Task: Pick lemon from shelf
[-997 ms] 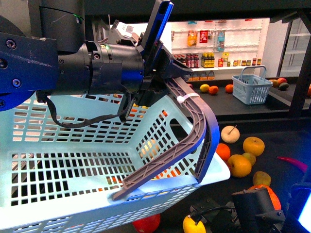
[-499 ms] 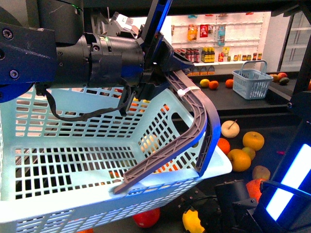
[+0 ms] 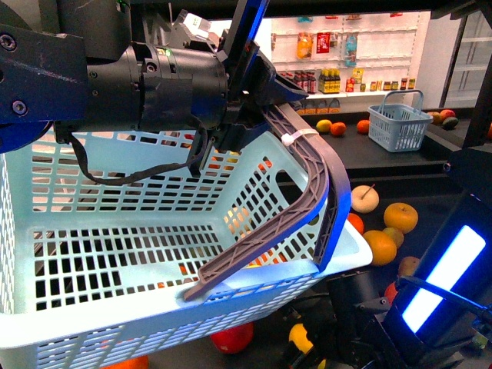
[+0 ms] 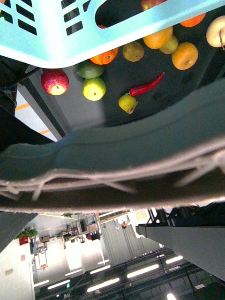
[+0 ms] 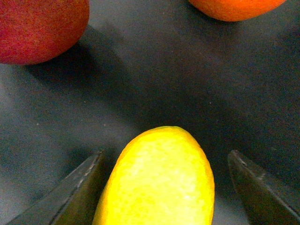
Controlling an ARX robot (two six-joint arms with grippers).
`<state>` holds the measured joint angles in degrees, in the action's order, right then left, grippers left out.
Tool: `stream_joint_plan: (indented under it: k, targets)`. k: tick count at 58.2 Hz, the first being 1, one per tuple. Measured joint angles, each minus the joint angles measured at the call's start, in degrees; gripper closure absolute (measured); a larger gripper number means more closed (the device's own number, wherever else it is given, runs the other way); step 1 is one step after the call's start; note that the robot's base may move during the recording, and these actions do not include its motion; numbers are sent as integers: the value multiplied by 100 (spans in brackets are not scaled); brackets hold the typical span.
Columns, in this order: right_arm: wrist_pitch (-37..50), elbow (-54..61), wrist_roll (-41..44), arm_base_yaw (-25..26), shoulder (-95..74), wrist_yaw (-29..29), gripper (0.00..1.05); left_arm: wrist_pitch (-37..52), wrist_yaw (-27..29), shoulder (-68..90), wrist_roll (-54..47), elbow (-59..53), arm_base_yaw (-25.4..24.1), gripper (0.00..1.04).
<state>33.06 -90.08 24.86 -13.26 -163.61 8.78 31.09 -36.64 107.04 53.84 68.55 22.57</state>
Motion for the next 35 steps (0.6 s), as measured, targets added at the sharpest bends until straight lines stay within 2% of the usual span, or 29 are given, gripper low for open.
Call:
stream_joint_plan:
  k: [8, 12, 23, 35]
  targets:
    - [105, 192, -22, 74, 96, 26, 52, 0, 4, 0, 0, 0, 0, 96]
    - [260, 586, -15, 232, 358, 77, 57, 0, 2, 0, 0, 0, 0, 96]
    - [581, 1379, 227, 835, 1141, 107, 57, 0, 0, 0, 0, 0, 0, 96]
    - [942, 2046, 219, 1849, 2308, 192, 58, 0, 7, 0, -2, 0, 0, 96]
